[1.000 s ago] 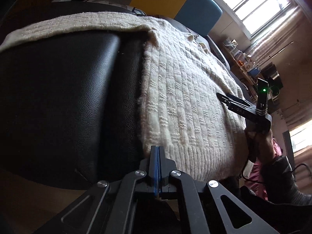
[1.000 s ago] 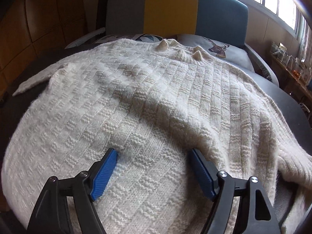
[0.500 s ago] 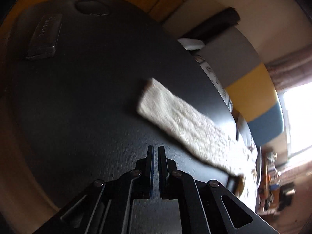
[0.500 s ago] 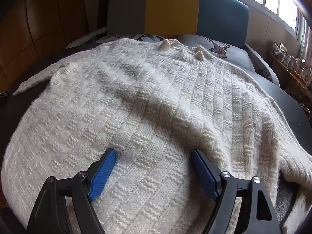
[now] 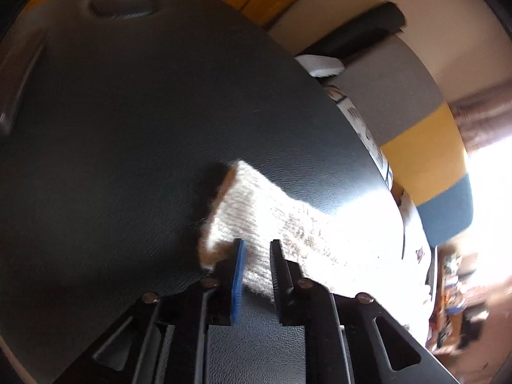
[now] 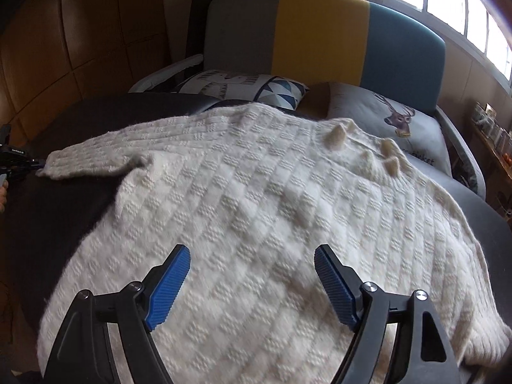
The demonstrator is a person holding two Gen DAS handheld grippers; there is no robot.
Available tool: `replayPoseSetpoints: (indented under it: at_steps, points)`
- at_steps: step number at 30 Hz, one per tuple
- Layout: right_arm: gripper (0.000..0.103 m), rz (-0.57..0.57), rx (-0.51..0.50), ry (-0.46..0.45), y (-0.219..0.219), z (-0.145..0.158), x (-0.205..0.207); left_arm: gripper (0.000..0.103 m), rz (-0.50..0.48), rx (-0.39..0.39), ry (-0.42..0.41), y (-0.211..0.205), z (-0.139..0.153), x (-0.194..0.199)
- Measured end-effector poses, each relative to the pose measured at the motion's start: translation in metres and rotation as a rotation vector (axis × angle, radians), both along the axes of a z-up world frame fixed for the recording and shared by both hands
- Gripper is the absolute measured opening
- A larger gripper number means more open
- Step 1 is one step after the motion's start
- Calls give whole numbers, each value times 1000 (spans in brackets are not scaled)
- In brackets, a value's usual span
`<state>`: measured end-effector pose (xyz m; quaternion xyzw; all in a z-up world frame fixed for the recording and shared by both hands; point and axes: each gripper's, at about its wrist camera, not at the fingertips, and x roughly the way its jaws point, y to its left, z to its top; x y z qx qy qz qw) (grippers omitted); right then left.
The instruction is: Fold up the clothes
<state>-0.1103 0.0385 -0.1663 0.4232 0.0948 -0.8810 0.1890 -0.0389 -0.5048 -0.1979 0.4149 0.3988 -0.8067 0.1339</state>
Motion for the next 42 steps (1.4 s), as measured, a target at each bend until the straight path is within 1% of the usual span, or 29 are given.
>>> replayPoseSetpoints:
  at_steps: [1,3,5,6,10,12,14,15,16,17,18,19,21,22,23,24,26,28,30,32,33,34,36,38,39,41,42]
  points:
    - [82,16,6,2,-13,0,-9,0,3,-20,6,1,5,0]
    - [82,40,15,5,-36,-1,-28,0,23,-84,71,4,26,8]
    - [82,55,16,-3,-50,-5,-47,0,40,-194,98,7,46,17]
    - [82,62,14,-6,-57,-6,-52,0,47,-234,84,7,50,19]
    - [82,90,-8,-28,-73,-15,-61,1,-8,-230,-9,0,37,19]
    - [82,100,-4,-37,-78,-20,-60,1,-13,-205,-44,-3,26,22]
    - [82,104,-1,-36,-80,-21,-60,7,-15,-126,-47,-8,13,22]
    - [82,105,-1,-34,-80,-20,-60,16,-14,-87,-45,-10,7,22]
    - [82,106,-2,-32,-80,-20,-61,30,-17,-58,-38,-10,2,21]
    - [82,106,-3,-29,-80,-19,-61,38,-20,-30,-32,-9,-3,20]
    - [82,105,-3,-25,-80,-16,-64,51,-22,-14,-26,-7,-6,18]
    - [82,102,-3,-22,-80,-15,-67,58,-21,-14,-16,-5,-7,16]
    - [82,98,-1,-19,-81,-12,-73,61,-13,-28,-4,-3,-10,14]
    - [82,96,0,-18,-82,-11,-76,56,-3,-42,-7,-2,-10,12]
    - [82,95,5,-17,-83,-11,-78,44,-5,-51,-14,-1,-12,9]
    - [82,95,11,-16,-85,-12,-80,2,-6,-60,-20,1,-13,7]
    - [82,87,35,-28,-89,-19,-87,3,25,-28,-24,-5,-15,7]
    - [82,79,57,-42,-93,-26,-94,3,71,-83,-5,-7,-5,9]
    - [82,85,35,-93,-96,-37,-102,3,119,-123,28,-9,4,20]
    - [90,86,9,-78,-97,-40,-106,3,152,-176,35,-11,11,30]
    - [92,89,4,-70,-98,-41,-108,3,156,-210,11,-12,9,32]
    - [94,84,-4,-69,-98,-42,-109,3,149,-225,-29,-13,2,27]
    - [95,82,-7,-63,-99,-43,-109,3,130,-252,-91,-13,-12,20]
    - [95,83,-8,-61,-99,-43,-109,3,109,-325,-101,-5,-10,15]
    - [95,83,-12,-63,-98,-43,-110,3,104,-342,-113,-2,-8,12]
    - [95,83,-8,-63,-100,-43,-110,4,107,-306,-111,-1,-8,9]
    - [95,85,-8,-66,-100,-42,-111,4,116,-275,-104,-3,-8,10]
